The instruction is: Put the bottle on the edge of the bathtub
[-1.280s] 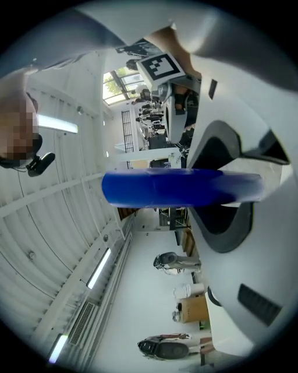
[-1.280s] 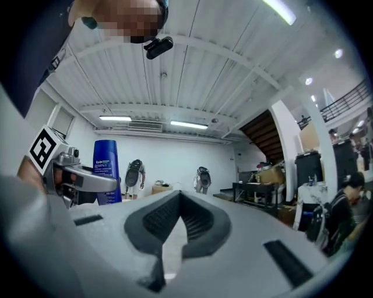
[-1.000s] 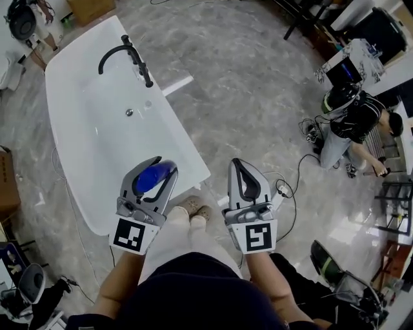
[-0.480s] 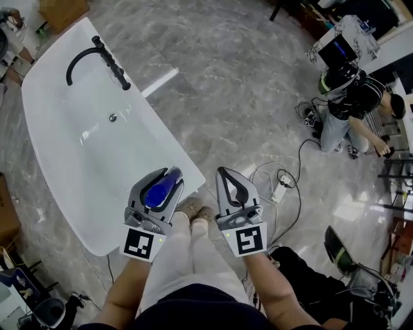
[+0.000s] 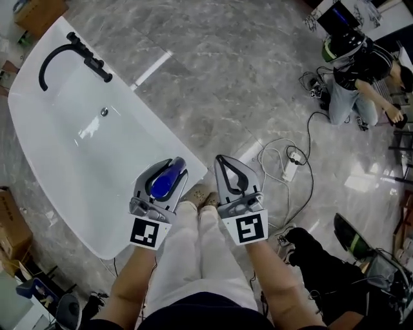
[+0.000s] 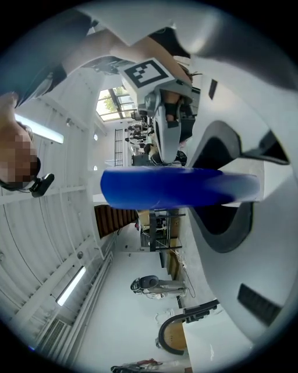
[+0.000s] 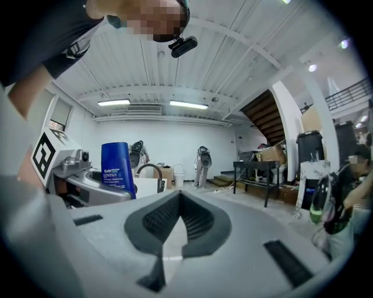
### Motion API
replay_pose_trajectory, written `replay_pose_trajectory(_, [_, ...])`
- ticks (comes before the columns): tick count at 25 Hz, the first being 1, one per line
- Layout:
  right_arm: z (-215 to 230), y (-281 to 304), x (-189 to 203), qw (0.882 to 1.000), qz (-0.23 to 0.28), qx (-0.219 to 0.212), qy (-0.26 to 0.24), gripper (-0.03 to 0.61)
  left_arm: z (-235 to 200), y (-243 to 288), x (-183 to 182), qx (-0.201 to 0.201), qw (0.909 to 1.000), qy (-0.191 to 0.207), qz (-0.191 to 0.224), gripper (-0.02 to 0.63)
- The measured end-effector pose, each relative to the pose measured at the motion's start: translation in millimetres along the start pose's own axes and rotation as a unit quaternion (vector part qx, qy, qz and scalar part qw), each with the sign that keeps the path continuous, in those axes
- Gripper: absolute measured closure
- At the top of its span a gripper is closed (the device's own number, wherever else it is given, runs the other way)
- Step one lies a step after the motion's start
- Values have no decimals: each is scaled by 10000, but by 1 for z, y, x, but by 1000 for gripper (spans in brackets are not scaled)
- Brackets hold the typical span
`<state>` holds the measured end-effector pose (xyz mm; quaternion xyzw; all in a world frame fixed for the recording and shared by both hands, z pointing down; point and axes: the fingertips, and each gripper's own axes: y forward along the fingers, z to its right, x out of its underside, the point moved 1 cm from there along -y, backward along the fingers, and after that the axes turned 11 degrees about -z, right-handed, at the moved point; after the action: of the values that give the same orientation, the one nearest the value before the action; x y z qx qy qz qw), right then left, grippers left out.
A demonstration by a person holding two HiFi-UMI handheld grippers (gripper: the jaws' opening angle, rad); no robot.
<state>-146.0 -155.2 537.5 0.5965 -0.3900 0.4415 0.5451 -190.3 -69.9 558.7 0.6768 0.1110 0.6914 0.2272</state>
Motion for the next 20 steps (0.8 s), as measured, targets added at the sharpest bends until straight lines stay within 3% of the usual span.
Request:
replay_pose_trajectory(9, [9,-3,61,9994,-229,87,234,578,29,41,46,241,9992,280,-136,460])
replay_pose_trajectory(20, [3,18,98,9980,-521,-6,349,578,34,70,96,402,9980,167,-449,460])
